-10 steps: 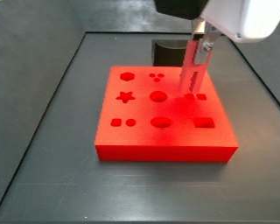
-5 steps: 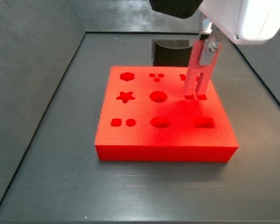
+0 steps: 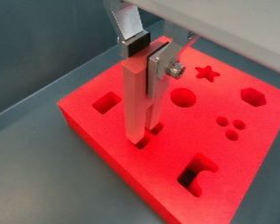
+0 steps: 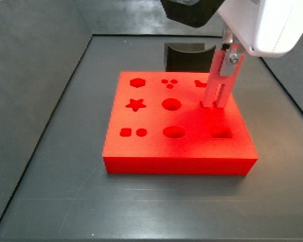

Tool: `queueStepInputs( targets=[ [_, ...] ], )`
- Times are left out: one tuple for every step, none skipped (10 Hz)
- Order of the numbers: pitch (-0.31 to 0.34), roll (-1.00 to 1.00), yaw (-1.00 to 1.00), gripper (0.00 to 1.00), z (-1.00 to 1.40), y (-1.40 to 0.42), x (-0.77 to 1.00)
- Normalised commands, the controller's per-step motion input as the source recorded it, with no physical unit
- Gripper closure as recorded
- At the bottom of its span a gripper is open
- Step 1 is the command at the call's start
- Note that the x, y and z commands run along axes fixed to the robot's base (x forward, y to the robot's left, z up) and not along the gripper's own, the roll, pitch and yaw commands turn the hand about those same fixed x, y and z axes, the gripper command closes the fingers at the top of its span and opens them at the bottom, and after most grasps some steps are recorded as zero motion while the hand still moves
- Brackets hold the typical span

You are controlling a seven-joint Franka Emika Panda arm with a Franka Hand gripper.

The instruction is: Insert the double-square object.

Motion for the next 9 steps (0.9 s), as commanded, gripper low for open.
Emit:
queueStepInputs(
  targets=[
    [0.146, 0.00, 0.00, 1.00, 0.00, 0.00, 0.38],
    [0.080, 0.03, 0.00, 1.00, 0.00, 0.04, 0.00],
    [0.026, 0.05, 0.00, 1.00, -0.01, 0.05, -0.03],
    [0.026, 0.08, 0.00, 1.00, -0.05, 0.05, -0.11],
    [0.019, 0.07, 0.00, 1.00, -0.07, 0.00, -0.17],
    [0.016, 0.08, 0.00, 1.00, -0.08, 0.03, -0.23],
    [0.016, 0.06, 0.00, 1.00, -0.07, 0.00, -0.08],
    [0.031, 0.07, 0.00, 1.00, -0.05, 0.04, -0.01],
    [0.043, 0.09, 0.02, 1.00, -0.09, 0.00, 0.15]
  ],
)
